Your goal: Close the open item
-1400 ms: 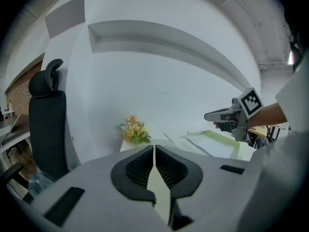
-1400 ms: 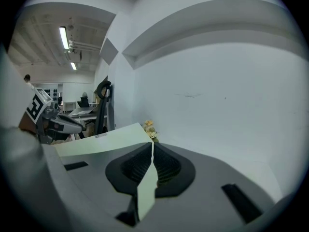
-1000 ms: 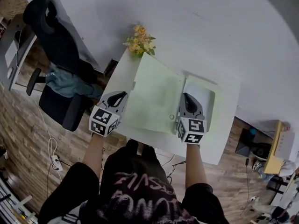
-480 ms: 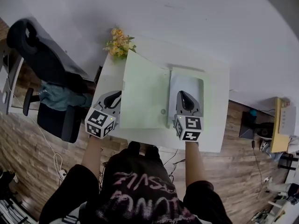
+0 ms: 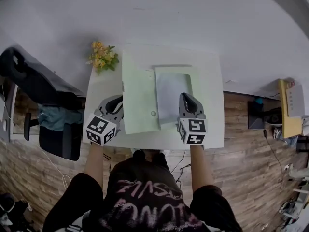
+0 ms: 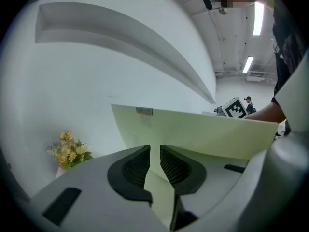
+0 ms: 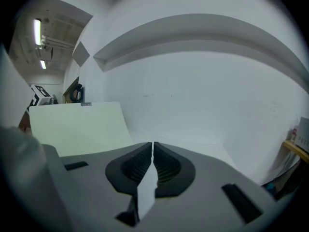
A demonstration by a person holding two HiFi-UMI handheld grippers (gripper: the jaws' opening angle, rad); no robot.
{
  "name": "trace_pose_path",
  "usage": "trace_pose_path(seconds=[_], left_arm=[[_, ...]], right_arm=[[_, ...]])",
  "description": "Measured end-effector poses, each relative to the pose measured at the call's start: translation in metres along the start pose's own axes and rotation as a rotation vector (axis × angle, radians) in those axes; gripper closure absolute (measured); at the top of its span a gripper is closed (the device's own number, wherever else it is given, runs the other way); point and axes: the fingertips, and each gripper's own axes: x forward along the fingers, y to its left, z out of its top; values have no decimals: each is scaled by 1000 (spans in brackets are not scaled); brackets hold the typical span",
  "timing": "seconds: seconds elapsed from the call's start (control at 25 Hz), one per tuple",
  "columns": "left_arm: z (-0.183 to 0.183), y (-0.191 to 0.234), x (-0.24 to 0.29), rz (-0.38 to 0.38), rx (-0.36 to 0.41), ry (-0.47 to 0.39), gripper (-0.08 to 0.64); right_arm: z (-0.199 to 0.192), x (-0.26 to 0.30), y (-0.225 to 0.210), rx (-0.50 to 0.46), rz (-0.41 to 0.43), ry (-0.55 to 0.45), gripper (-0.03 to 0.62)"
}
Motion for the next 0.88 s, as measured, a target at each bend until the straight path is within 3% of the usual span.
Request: trace_pose_path(seconds=[0.52, 0.88], left_arm=[[35, -83, 81, -172, 143, 33, 485], [32, -146, 146, -298, 333, 135, 485]], right_arm=[[-30, -49, -85, 99, -104, 0, 565], [-58, -80, -138, 153, -181, 13, 565]])
